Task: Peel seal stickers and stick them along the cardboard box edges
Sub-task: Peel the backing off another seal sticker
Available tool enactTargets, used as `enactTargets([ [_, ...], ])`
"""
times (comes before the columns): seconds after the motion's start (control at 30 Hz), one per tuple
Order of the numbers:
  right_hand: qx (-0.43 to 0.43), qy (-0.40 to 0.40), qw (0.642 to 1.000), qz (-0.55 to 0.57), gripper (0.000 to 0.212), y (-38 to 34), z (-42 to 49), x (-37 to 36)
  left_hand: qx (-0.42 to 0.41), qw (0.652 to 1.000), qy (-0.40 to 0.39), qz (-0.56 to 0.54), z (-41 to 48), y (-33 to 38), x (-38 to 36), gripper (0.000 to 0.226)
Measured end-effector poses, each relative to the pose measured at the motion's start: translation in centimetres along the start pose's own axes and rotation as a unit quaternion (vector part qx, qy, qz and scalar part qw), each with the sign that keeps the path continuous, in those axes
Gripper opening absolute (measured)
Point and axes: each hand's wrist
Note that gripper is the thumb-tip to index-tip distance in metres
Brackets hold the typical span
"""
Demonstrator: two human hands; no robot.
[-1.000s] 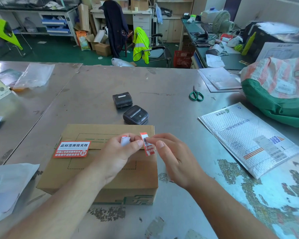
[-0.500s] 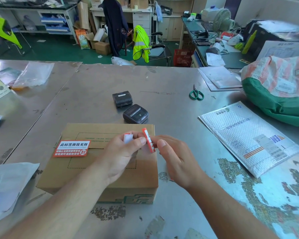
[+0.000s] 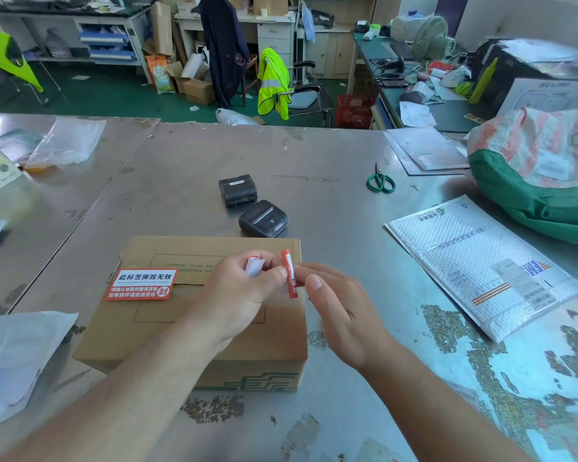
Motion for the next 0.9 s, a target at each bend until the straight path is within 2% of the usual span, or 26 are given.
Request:
enactTargets([
  [0.1, 0.023, 0.014, 1.000, 0.007, 0.051, -0.3, -0.1, 0.0, 0.012, 1.000, 0.013, 0.002, -0.1, 0.1, 0.0, 0.012],
  [0.27, 0.048, 0.016, 0.999, 0.004, 0.050, -0.6, -0.1, 0.1, 0.053, 0.997, 0.006, -0.055, -0.2, 0.3, 0.0, 0.010],
  [0.37, 0.046, 0.019, 0.999, 0.005, 0.050, -0.7, -0.2, 0.1, 0.040, 0.998, 0.002, -0.054, -0.4, 0.5, 0.0, 0.013],
  [0.5, -0.067, 0.001, 0.993, 0.097, 0.057, -0.7, -0.1, 0.1, -0.010, 1.000, 0.010, 0.003, -0.7, 0.8, 0.0, 0.014],
  [0.57, -0.138, -0.009, 0.968, 0.209, 0.058, -0.9, 0.3, 0.1, -0.032, 0.999, 0.016, 0.032, -0.8, 0.7, 0.0, 0.017],
  [0.63, -0.208, -0.011, 0.925, 0.318, 0.059, -1.0, 0.9, 0.2, -0.045, 0.996, 0.015, 0.073, -0.8, 0.5, 0.1, 0.015],
  [0.73, -0.261, -0.011, 0.877, 0.404, 0.053, -0.9, 1.3, 0.5, -0.073, 0.985, 0.004, 0.154, -1.2, 0.5, 0.0, 0.017],
  [0.9, -0.256, -0.024, 0.871, 0.418, 0.046, -0.7, 0.9, 0.6, -0.114, 0.972, 0.001, 0.207, -1.6, 0.6, -0.2, 0.021],
])
Point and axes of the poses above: each hand's wrist, its own z-axis towards the middle knuckle, its own x-axis out of the back of the hand, y = z × x, and after that the axes turned 3 degrees about -z, right-handed
